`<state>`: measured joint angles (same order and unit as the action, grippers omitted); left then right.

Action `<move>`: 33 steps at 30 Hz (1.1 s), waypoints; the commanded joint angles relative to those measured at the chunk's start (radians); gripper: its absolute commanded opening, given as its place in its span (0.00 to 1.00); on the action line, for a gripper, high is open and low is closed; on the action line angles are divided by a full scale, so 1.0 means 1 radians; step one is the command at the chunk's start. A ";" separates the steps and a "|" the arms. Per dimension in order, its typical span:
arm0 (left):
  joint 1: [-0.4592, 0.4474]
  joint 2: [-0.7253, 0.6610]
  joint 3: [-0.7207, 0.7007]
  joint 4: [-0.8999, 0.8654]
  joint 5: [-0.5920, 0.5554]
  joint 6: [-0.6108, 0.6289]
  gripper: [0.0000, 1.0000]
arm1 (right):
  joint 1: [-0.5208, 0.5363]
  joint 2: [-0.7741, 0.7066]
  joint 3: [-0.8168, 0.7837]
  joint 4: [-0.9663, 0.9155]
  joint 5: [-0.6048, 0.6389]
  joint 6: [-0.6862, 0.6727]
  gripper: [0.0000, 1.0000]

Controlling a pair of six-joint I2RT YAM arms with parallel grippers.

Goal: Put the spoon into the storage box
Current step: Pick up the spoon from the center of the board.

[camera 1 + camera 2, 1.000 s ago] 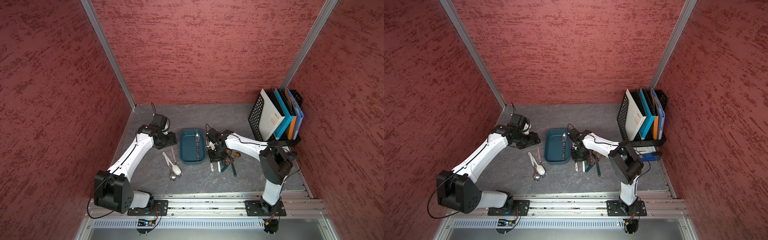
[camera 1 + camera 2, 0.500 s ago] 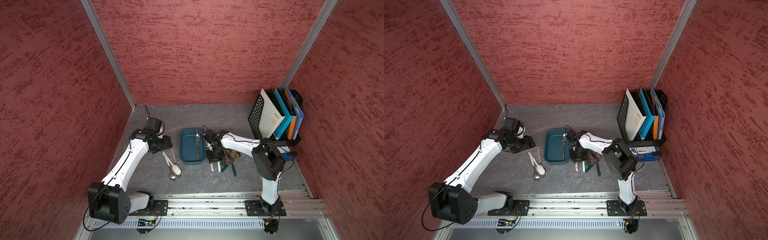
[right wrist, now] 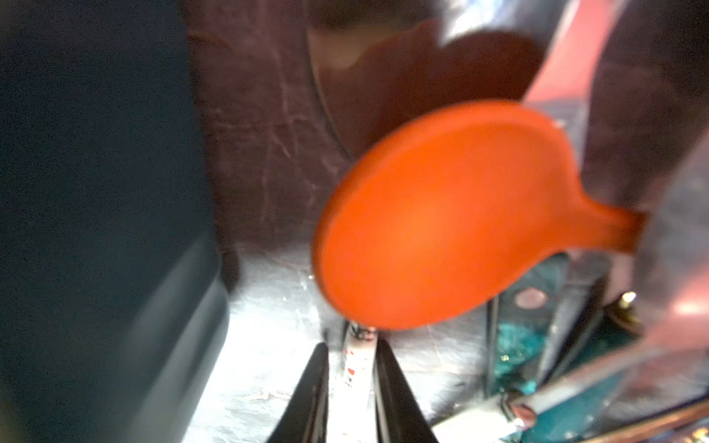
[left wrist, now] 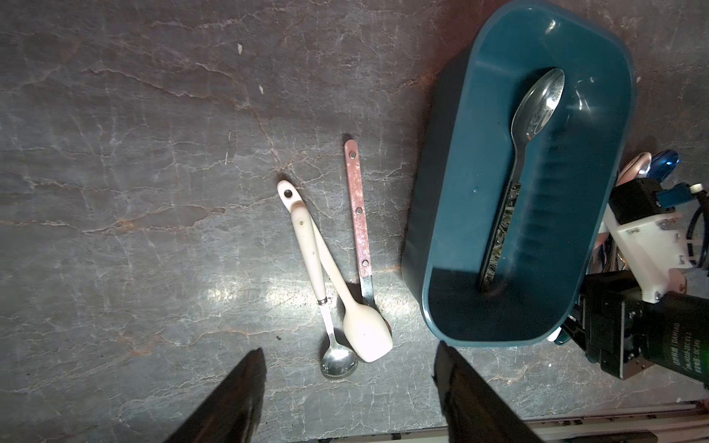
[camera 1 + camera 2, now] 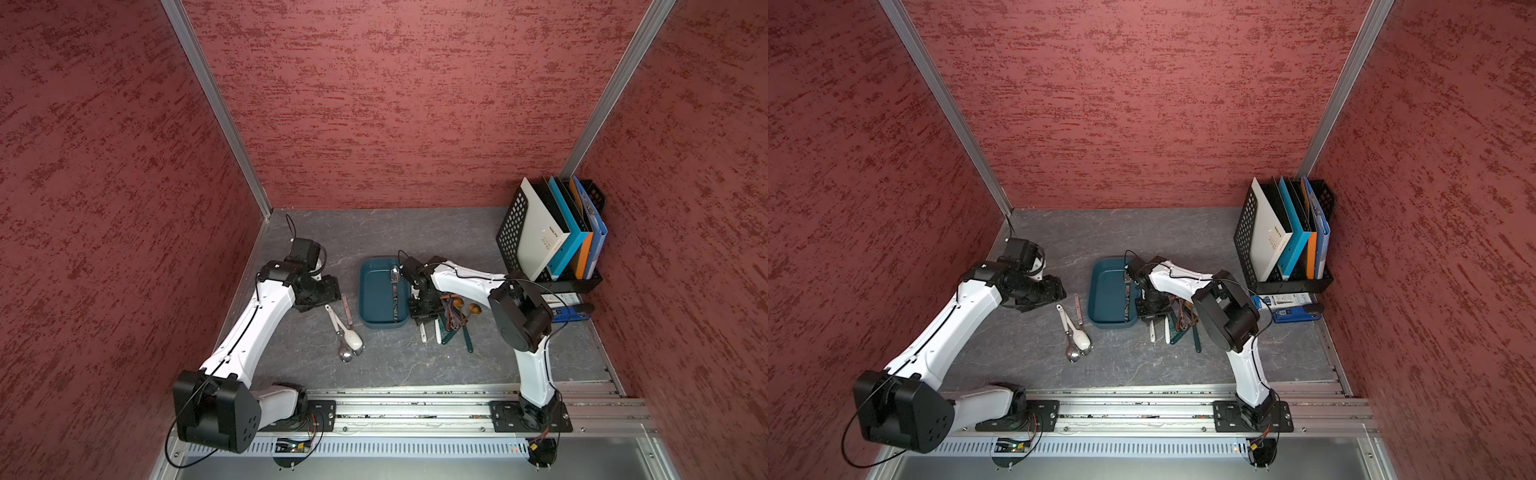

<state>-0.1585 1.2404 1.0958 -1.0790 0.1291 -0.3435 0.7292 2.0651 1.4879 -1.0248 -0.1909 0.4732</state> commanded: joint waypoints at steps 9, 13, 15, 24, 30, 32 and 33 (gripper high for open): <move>0.016 -0.029 -0.011 -0.007 -0.013 -0.009 0.73 | 0.010 0.006 0.004 -0.020 -0.021 -0.020 0.07; 0.016 -0.031 -0.006 0.004 -0.003 -0.014 0.73 | 0.008 -0.035 -0.012 0.011 -0.057 -0.028 0.05; 0.015 -0.036 -0.007 0.012 0.000 -0.020 0.73 | 0.008 -0.048 -0.002 -0.007 -0.060 -0.044 0.05; -0.099 0.027 0.038 0.004 -0.067 -0.015 0.71 | 0.007 -0.123 -0.054 -0.076 -0.121 -0.095 0.04; -0.163 0.096 0.065 0.037 -0.064 -0.044 0.71 | 0.007 -0.198 -0.094 -0.086 -0.141 -0.111 0.04; -0.176 0.113 0.074 0.047 -0.062 -0.054 0.71 | 0.007 -0.220 -0.102 -0.097 -0.147 -0.121 0.04; -0.176 0.122 0.076 0.053 -0.057 -0.058 0.71 | 0.006 -0.228 -0.108 -0.099 -0.145 -0.124 0.04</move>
<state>-0.3252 1.3491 1.1358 -1.0592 0.0799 -0.3813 0.7296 1.8847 1.3930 -1.0992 -0.3126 0.3733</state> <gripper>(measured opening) 0.712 0.130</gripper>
